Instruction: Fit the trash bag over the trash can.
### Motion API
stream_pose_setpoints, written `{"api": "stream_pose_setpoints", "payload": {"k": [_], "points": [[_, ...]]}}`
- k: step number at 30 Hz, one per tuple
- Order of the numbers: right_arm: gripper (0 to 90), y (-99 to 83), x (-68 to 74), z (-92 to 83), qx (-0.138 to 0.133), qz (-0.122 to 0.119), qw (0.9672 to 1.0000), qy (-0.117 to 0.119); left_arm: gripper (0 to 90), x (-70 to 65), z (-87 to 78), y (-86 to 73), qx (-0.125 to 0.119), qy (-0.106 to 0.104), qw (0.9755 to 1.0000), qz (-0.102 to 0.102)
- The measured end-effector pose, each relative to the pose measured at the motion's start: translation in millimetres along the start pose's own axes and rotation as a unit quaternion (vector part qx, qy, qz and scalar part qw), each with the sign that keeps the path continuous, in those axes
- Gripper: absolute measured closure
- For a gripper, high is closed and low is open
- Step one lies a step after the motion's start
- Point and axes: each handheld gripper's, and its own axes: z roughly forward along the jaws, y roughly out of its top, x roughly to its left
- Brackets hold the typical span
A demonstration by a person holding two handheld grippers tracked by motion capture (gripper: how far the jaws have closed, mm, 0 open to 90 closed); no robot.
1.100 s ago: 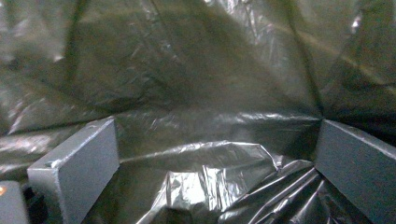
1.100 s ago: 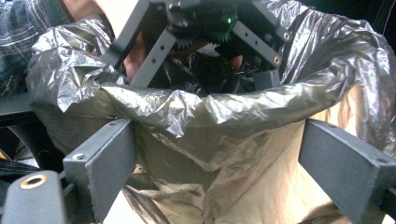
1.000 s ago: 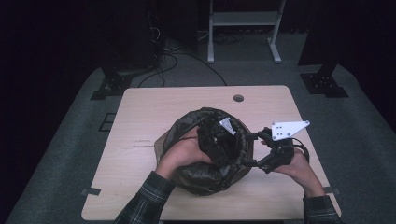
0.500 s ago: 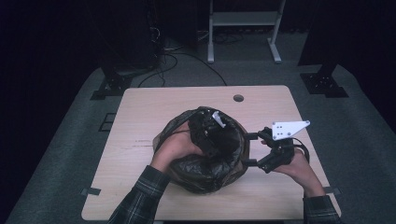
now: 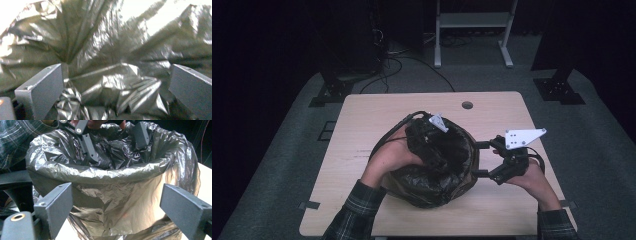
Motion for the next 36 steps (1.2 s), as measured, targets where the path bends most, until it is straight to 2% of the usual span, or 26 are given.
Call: {"api": "stream_pose_setpoints", "payload": {"k": [5,10,16,23,25,29,33,36], "points": [[10.1,-0.9,0.3,1.0,0.001,0.002,1.0,0.0,0.0,-7.7,3.6,-3.7,0.015,-0.016,0.9997,0.012],[10.1,-1.4,0.0,2.5,0.0,0.002,1.0,0.002,0.0,-12.3,22.7,-1.7,0.03,-0.038,0.9986,0.02],[10.1,-2.2,-0.3,2.2,0.0,0.004,1.0,0.001,0.0,-13.4,41.7,7.9,0.016,-0.07,0.9971,0.024],[10.1,-2.7,-0.4,-0.6,-0.002,0.003,1.0,0.0,0.0,-16.3,53.1,21.4,0.007,-0.068,0.9972,0.032],[10.0,-2.8,-0.8,-1.3,-0.004,0.004,1.0,0.007,0.0,-16.5,54.7,24.1,0.005,-0.064,0.9973,0.036],[10.1,-3.8,-0.6,-5.2,-0.01,0.005,0.9999,0.0,0.0,-13.2,57.5,26.5,-0.006,-0.07,0.9968,0.037],[10.1,-3.8,-0.4,-5.7,-0.009,0.005,0.9999,0.0,0.0,-11.6,54.4,26.4,-0.011,-0.062,0.9973,0.037],[10.1,-3.8,0.0,-5.7,-0.008,0.004,1.0,-0.001,0.0,-8.9,45.5,23.3,-0.016,-0.054,0.9979,0.033]]}}
